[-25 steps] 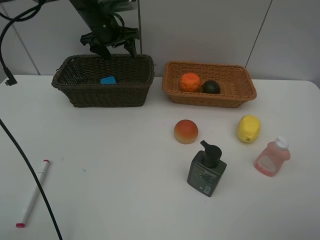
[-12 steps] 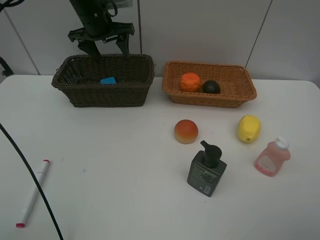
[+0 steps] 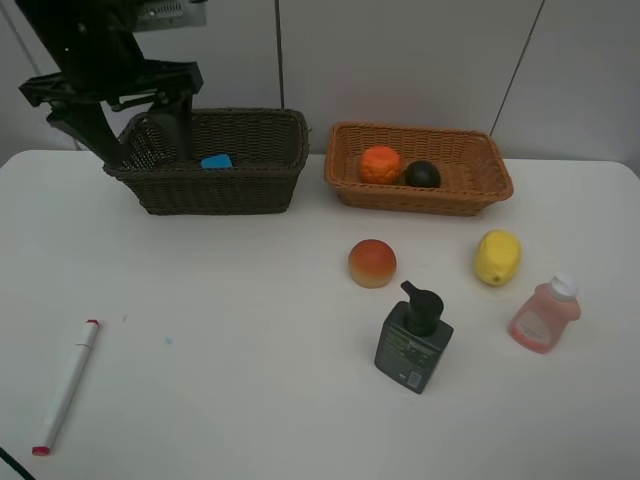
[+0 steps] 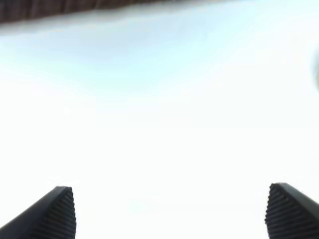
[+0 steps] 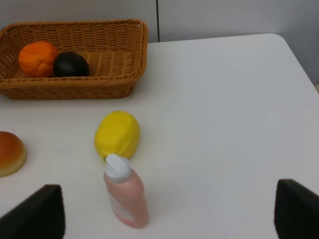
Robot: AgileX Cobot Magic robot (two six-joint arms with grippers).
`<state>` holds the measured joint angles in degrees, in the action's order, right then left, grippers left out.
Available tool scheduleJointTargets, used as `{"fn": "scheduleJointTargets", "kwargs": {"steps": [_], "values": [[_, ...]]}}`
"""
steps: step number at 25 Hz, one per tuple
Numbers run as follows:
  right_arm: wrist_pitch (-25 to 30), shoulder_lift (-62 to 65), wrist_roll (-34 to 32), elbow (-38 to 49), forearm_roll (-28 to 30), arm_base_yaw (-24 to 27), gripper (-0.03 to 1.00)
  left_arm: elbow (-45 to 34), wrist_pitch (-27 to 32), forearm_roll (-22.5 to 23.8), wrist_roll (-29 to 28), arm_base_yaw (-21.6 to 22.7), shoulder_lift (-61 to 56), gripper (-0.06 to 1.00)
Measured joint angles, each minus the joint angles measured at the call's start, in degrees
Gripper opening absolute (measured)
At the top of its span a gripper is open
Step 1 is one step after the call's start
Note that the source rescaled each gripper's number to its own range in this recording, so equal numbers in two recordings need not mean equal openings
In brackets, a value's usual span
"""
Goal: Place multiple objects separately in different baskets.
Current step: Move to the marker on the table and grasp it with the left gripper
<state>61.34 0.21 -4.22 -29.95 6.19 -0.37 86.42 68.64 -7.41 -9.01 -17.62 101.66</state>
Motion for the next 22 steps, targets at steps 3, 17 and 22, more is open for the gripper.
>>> {"fn": "scheduleJointTargets", "kwargs": {"steps": [3,17,22], "values": [[0.0,0.0,0.0,0.0,0.0,0.0,1.0,-9.32,0.04,2.57,-0.81,0.0,-5.77,1.0],[0.0,0.0,0.0,0.0,0.0,0.0,1.0,-33.69,-17.07,9.09,-0.86,0.0,-3.81,1.0],[0.0,0.0,0.0,0.0,0.0,0.0,1.0,-35.45,-21.97,9.26,-0.86,0.0,0.81,1.0]]}}
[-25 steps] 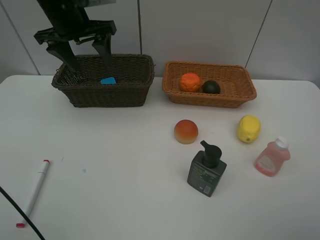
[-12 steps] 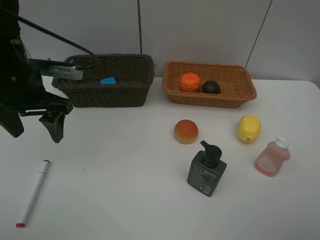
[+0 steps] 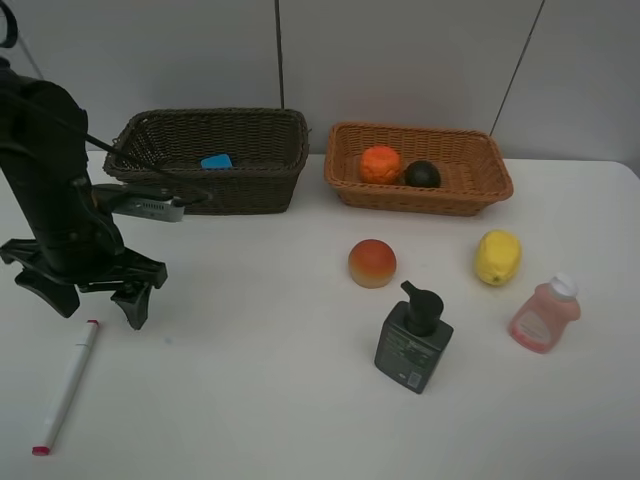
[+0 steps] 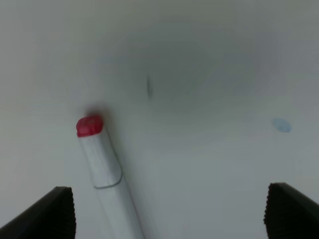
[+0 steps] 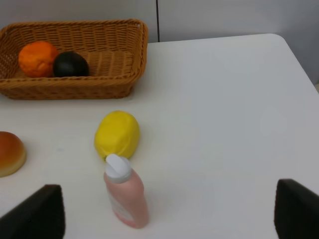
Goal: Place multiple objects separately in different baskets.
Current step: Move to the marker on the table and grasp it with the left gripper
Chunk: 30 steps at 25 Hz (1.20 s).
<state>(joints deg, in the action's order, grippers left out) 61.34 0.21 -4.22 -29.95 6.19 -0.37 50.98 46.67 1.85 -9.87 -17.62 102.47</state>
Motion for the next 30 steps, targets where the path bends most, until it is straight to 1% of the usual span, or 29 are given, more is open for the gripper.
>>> {"fn": "scheduleJointTargets", "kwargs": {"steps": [4,8,13,20,27,30], "values": [[0.0,0.0,0.0,0.0,0.0,0.0,1.0,0.0,-2.66,0.0,-0.37,0.0,2.57,1.0],[0.0,0.0,0.0,0.0,0.0,0.0,1.0,0.0,-4.27,0.0,-1.16,0.0,2.78,1.0],[0.0,0.0,0.0,0.0,0.0,0.0,1.0,0.0,-3.96,0.01,-2.59,0.5,2.78,1.0],[0.0,0.0,0.0,0.0,0.0,0.0,1.0,0.0,-0.98,0.18,-3.03,4.36,2.78,1.0],[0.0,0.0,0.0,0.0,0.0,0.0,1.0,-0.08,-0.97,0.2,-3.03,4.73,2.78,1.0],[0.0,0.0,0.0,0.0,0.0,0.0,1.0,-1.41,-1.1,0.17,-3.03,4.73,2.78,1.0]]}}
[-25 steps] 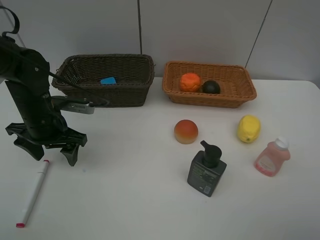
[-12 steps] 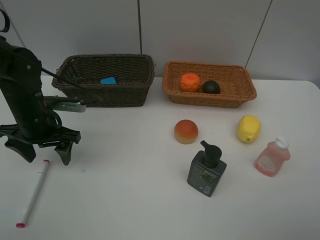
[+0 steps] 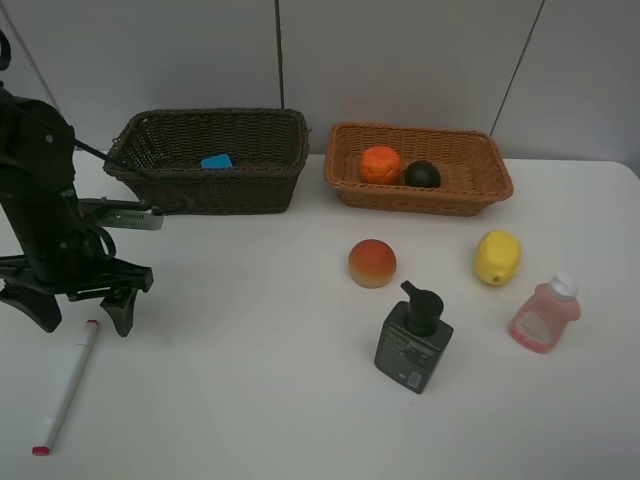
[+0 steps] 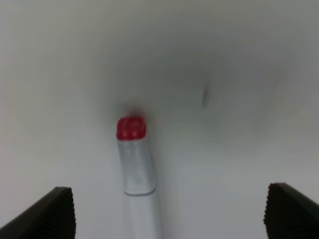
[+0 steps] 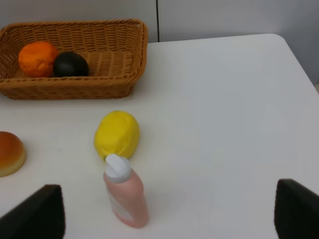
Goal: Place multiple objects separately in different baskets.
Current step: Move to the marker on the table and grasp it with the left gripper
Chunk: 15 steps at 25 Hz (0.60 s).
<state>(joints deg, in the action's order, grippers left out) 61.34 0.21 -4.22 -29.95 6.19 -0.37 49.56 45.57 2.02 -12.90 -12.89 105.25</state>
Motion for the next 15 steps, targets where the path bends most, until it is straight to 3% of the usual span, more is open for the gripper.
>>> {"fn": "scheduleJointTargets", "kwargs": {"steps": [8,15], "values": [[0.0,0.0,0.0,0.0,0.0,0.0,1.0,-6.77,-3.41,0.0,0.0,0.0,0.0,1.0],[0.0,0.0,0.0,0.0,0.0,0.0,1.0,-8.21,-9.39,-0.14,0.0,0.0,0.98,1.0]]}}
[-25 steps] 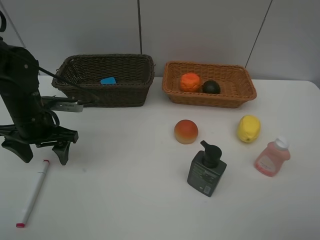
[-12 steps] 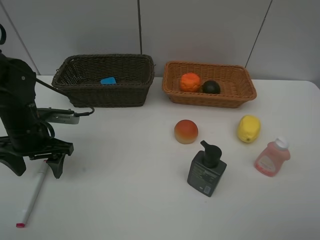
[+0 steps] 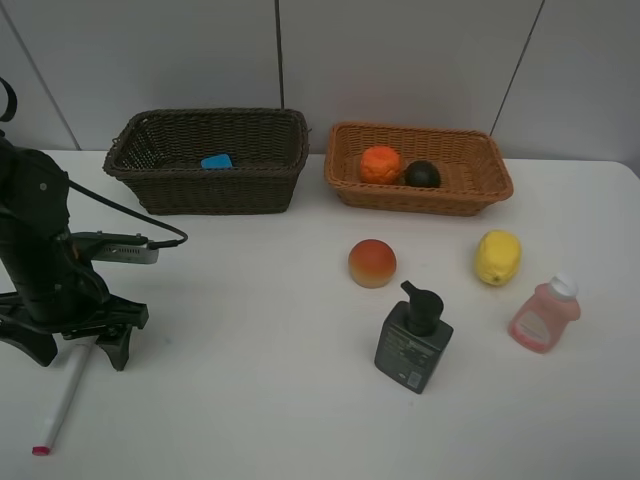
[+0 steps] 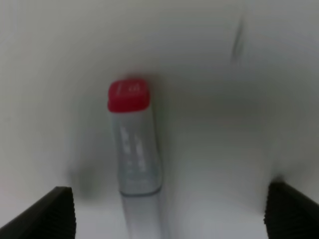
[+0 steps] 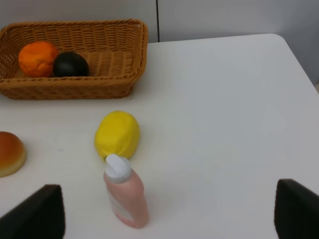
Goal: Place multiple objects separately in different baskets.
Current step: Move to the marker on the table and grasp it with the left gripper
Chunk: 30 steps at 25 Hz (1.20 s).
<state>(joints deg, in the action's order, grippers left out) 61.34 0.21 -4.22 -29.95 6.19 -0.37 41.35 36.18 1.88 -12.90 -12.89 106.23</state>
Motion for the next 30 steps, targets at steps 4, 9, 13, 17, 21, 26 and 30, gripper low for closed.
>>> {"fn": "scheduleJointTargets", "kwargs": {"steps": [4,9,13,17,21,26,30], "values": [[0.0,0.0,0.0,0.0,0.0,0.0,1.0,0.25,-0.18,-0.22,1.06,0.11,1.35,1.0],[0.0,0.0,0.0,0.0,0.0,0.0,1.0,0.85,0.54,-0.68,1.81,0.19,2.67,0.99],[0.0,0.0,0.0,0.0,0.0,0.0,1.0,1.05,0.6,-3.47,1.57,0.19,2.94,0.64],[0.0,0.0,0.0,0.0,0.0,0.0,1.0,1.05,1.17,-3.29,1.22,0.03,3.13,0.0],[0.0,0.0,0.0,0.0,0.0,0.0,1.0,1.09,1.61,-2.52,0.97,0.03,3.24,0.02],[0.0,0.0,0.0,0.0,0.0,0.0,1.0,1.09,1.8,-2.34,0.9,0.03,3.3,0.02],[0.0,0.0,0.0,0.0,0.0,0.0,1.0,0.59,0.66,-1.88,0.89,0.03,1.4,0.02]]}}
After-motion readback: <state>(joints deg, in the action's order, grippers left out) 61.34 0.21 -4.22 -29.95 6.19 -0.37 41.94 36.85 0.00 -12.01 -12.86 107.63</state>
